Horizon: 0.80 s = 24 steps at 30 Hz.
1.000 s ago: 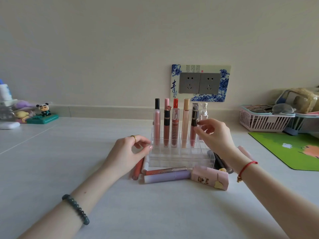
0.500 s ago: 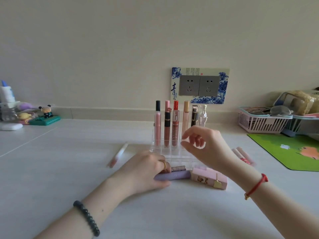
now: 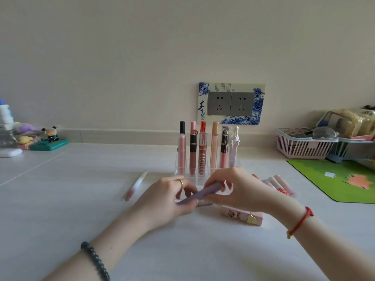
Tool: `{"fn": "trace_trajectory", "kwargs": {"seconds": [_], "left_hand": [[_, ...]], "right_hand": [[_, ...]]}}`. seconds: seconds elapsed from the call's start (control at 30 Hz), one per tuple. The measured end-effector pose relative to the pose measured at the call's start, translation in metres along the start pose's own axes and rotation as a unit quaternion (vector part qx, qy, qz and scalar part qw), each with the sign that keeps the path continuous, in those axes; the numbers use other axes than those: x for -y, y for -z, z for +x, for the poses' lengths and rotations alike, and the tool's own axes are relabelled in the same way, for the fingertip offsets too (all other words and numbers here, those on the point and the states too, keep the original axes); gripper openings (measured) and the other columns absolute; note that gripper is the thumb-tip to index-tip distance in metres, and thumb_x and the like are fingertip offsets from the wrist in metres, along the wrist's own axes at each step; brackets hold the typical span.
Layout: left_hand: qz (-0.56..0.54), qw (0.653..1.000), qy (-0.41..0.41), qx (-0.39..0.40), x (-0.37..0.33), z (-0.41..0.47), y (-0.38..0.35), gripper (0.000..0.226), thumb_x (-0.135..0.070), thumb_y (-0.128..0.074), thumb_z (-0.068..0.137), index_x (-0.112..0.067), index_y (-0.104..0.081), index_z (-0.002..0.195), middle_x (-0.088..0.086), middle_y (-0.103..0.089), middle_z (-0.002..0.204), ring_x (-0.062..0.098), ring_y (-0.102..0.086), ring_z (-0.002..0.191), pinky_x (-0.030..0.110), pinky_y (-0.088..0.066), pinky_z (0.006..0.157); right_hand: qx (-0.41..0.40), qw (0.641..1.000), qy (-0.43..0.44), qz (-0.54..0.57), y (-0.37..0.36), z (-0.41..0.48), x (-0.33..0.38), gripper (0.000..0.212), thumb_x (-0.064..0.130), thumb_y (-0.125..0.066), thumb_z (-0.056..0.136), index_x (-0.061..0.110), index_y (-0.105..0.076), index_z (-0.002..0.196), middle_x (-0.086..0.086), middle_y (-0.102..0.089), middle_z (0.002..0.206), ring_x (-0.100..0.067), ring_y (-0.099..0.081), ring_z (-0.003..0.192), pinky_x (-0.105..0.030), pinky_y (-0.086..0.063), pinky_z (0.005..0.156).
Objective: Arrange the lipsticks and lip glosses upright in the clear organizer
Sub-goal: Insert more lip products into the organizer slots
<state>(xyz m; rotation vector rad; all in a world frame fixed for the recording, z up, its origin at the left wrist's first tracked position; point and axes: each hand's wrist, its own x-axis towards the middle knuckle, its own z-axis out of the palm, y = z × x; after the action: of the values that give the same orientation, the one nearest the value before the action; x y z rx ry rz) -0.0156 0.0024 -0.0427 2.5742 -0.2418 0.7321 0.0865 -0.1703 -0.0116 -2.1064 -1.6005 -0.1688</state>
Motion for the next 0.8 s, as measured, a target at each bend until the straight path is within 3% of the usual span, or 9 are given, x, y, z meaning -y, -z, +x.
{"fn": "trace_trajectory", "kwargs": {"seconds": [0.1, 0.17, 0.27, 0.43, 0.57, 0.67, 0.8], "left_hand": [[-0.140, 0.987, 0.056, -0.049, -0.005, 0.003, -0.002, 0.007, -0.028, -0.070, 0.077, -0.033, -0.066, 0.078, -0.022, -0.062, 0.067, 0.000, -0.051, 0.059, 0.009, -0.036, 0.055], [-0.200, 0.975, 0.079, -0.049, -0.008, 0.005, -0.005, 0.005, -0.030, -0.071, 0.076, -0.030, -0.068, 0.080, -0.021, -0.065, 0.069, -0.002, -0.054, 0.059, 0.011, -0.040, 0.058], [-0.248, 0.963, 0.093, -0.045, -0.010, 0.007, -0.011, 0.010, -0.021, -0.073, 0.074, -0.026, -0.069, 0.082, -0.012, -0.070, 0.073, 0.003, -0.060, 0.065, 0.017, -0.047, 0.063], [-0.287, 0.949, 0.117, -0.066, -0.013, 0.016, -0.018, 0.017, -0.012, -0.069, 0.077, -0.028, -0.069, 0.081, -0.014, -0.069, 0.069, 0.004, -0.061, 0.067, 0.014, -0.048, 0.064], [-0.286, 0.948, 0.113, -0.078, -0.010, 0.019, -0.018, 0.018, -0.013, -0.068, 0.078, -0.029, -0.068, 0.086, -0.007, -0.071, 0.076, 0.007, -0.062, 0.072, 0.013, -0.048, 0.066], [-0.244, 0.957, 0.112, -0.106, 0.003, 0.018, -0.011, 0.018, -0.016, -0.068, 0.078, -0.030, -0.068, 0.090, -0.005, -0.070, 0.081, 0.010, -0.062, 0.074, 0.015, -0.048, 0.069], [-0.148, 0.970, 0.134, -0.140, 0.024, 0.013, 0.001, 0.017, -0.024, -0.068, 0.078, -0.040, -0.066, 0.083, -0.013, -0.068, 0.073, -0.001, -0.059, 0.073, 0.004, -0.041, 0.066]], "right_hand": [[-0.051, 0.991, -0.013, 0.120, 0.007, 0.001, 0.003, 0.009, 0.025, -0.067, 0.076, 0.022, -0.069, 0.084, 0.005, -0.069, 0.080, -0.007, -0.060, 0.066, -0.016, -0.049, 0.056], [-0.082, 0.980, -0.022, 0.178, 0.008, 0.001, 0.005, 0.009, 0.023, -0.069, 0.074, 0.017, -0.070, 0.081, 0.003, -0.069, 0.077, -0.008, -0.062, 0.065, -0.019, -0.052, 0.059], [-0.141, 0.957, -0.031, 0.253, 0.005, 0.003, 0.007, 0.006, 0.023, -0.070, 0.072, 0.022, -0.066, 0.077, 0.008, -0.067, 0.069, -0.004, -0.063, 0.064, -0.016, -0.051, 0.062], [-0.204, 0.923, -0.049, 0.324, 0.001, 0.006, 0.010, 0.016, 0.033, -0.065, 0.067, 0.021, -0.067, 0.077, 0.009, -0.070, 0.066, -0.006, -0.066, 0.063, -0.016, -0.052, 0.058], [-0.246, 0.911, -0.076, 0.321, 0.010, 0.006, 0.004, 0.005, 0.020, -0.066, 0.074, 0.020, -0.065, 0.079, 0.006, -0.069, 0.070, -0.009, -0.067, 0.063, -0.018, -0.055, 0.057], [-0.343, 0.892, -0.106, 0.274, 0.029, 0.005, -0.008, 0.012, 0.012, -0.064, 0.077, 0.024, -0.063, 0.080, 0.008, -0.067, 0.074, -0.004, -0.066, 0.063, -0.014, -0.054, 0.057], [-0.410, 0.878, -0.146, 0.197, 0.047, 0.010, -0.025, 0.010, 0.015, -0.066, 0.078, 0.019, -0.065, 0.087, 0.006, -0.067, 0.077, -0.011, -0.068, 0.071, -0.022, -0.057, 0.064]]}}
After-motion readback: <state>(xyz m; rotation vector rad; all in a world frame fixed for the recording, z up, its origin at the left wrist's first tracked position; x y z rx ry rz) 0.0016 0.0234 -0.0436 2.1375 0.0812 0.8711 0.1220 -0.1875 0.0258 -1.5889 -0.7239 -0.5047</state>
